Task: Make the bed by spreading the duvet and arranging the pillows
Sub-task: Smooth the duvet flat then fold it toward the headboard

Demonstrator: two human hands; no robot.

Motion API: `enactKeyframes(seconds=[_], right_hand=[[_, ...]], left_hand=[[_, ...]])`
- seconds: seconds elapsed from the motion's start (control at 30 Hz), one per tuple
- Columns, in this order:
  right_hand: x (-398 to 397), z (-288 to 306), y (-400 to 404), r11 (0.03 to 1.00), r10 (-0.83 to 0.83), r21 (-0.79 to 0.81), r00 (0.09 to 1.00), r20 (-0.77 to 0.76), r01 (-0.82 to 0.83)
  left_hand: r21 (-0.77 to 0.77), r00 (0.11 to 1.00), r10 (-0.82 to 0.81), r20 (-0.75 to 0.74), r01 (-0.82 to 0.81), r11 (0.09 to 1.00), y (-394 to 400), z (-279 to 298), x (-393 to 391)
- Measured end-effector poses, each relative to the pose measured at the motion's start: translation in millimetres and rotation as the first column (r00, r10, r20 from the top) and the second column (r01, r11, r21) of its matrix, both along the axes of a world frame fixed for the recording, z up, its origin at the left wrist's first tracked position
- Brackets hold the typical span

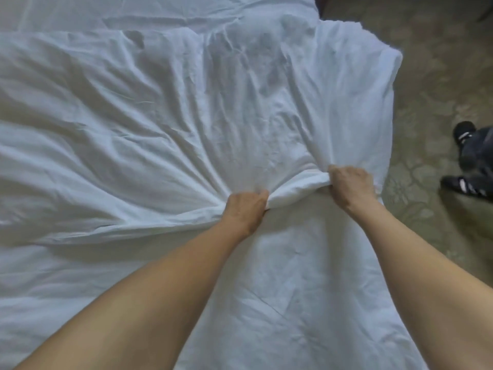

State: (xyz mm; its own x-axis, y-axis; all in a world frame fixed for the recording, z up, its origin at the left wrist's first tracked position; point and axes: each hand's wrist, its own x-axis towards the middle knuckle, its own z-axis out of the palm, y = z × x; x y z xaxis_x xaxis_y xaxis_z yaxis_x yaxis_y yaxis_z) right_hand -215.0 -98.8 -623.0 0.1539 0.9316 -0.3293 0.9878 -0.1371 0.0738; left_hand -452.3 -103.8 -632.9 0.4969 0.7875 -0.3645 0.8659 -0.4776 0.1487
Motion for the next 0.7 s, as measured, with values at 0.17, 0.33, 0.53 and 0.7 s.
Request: enactKeyframes(seconds=[0.17, 0.33, 0.53, 0.7], right_hand=[[-13, 12, -32, 0.941, 0.082, -0.332, 0.996, 0.044, -0.063], [-34, 13, -73, 0.867, -0.098, -0.486, 0.994, 0.052, 0.111], [-80, 35, -121, 0.818, -0.109, -0.573, 0.991, -0.075, 0.047], [-143, 73, -156, 0.828, -0.074, -0.557, 0.972, -0.223, -0.065]], left_hand=[[-0.141, 0.995, -0.004, -0.101, -0.01, 0.99, -25, 2, -8], [-0.291, 0.988, -0.007, -0.155, -0.039, 0.956, -54, 22, 1], [-0.446, 0.984, 0.003, -0.179, -0.084, 0.891, -105, 58, -11], [-0.418, 0.977, 0.081, -0.199, -0.159, 0.894, -153, 103, -56]])
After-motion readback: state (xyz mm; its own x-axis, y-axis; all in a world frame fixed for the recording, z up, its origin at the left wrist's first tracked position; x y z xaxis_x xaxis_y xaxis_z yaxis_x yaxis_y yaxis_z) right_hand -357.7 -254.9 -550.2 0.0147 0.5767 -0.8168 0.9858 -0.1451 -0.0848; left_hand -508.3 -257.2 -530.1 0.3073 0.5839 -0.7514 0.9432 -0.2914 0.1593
